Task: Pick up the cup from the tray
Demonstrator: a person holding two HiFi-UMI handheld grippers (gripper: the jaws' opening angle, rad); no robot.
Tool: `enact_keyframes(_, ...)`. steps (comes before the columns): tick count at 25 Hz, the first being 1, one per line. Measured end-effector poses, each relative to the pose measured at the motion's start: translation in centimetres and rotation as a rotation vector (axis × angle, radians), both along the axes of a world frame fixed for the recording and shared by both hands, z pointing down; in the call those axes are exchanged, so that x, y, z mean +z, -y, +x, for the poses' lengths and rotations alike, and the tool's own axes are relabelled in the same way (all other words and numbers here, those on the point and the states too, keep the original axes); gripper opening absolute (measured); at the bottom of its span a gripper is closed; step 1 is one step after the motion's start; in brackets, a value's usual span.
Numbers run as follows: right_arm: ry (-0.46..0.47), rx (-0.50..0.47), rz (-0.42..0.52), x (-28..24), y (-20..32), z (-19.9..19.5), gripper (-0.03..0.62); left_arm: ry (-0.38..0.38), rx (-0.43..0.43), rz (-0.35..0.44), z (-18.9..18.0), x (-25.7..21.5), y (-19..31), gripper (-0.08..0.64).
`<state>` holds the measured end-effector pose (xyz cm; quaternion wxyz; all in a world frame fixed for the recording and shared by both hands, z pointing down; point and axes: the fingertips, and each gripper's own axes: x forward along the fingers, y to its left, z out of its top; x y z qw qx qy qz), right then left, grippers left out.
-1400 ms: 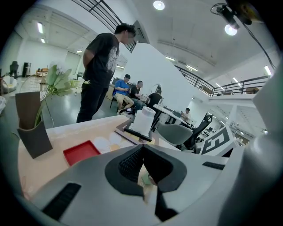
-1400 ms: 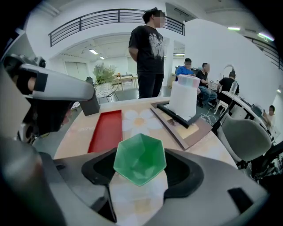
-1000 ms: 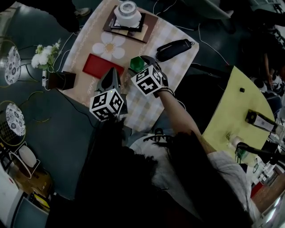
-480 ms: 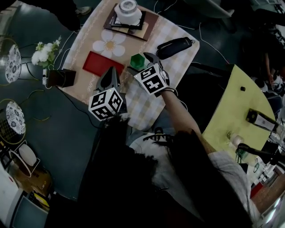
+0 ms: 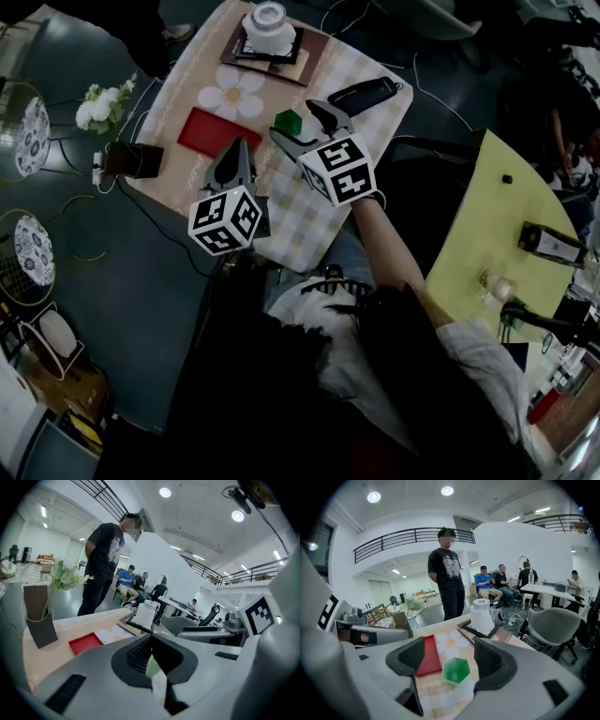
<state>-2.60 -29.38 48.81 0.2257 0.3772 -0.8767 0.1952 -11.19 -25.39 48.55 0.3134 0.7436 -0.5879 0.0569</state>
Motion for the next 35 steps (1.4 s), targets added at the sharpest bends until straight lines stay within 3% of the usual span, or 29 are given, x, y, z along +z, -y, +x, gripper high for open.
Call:
enact_keyframes(5,-0.025,0.067,0.040,-1.3,-1.2,0.6,0.184,0.001,0.011,0.036,0.0,-1.5,-1.3,0.009)
enact_keyframes(8,-0.027,0.120,0.057,-1.9,-2.2,1.1,0.051,0.000,0.022,0.053,0.2,-2.3,-2.4,0.009)
enact_keyframes(10,-0.019,0.139,0.052,-2.1,-3.1,1.2,0.013,-0.001,0.030,0.062,0.5,-2.7,-3.2,0.009)
enact_keyframes(22,-0.049,0.223,0.074,-3.7,-7.4,1.8,0.009,0.002,0.053,0.139,0.6,-6.1,-6.9,0.009)
enact_keyframes(35,-0.087,0.159,0.059,-3.5,-11.0,1.0,0.009,0.003,0.035,0.159,0.5,-7.2,-9.8,0.009)
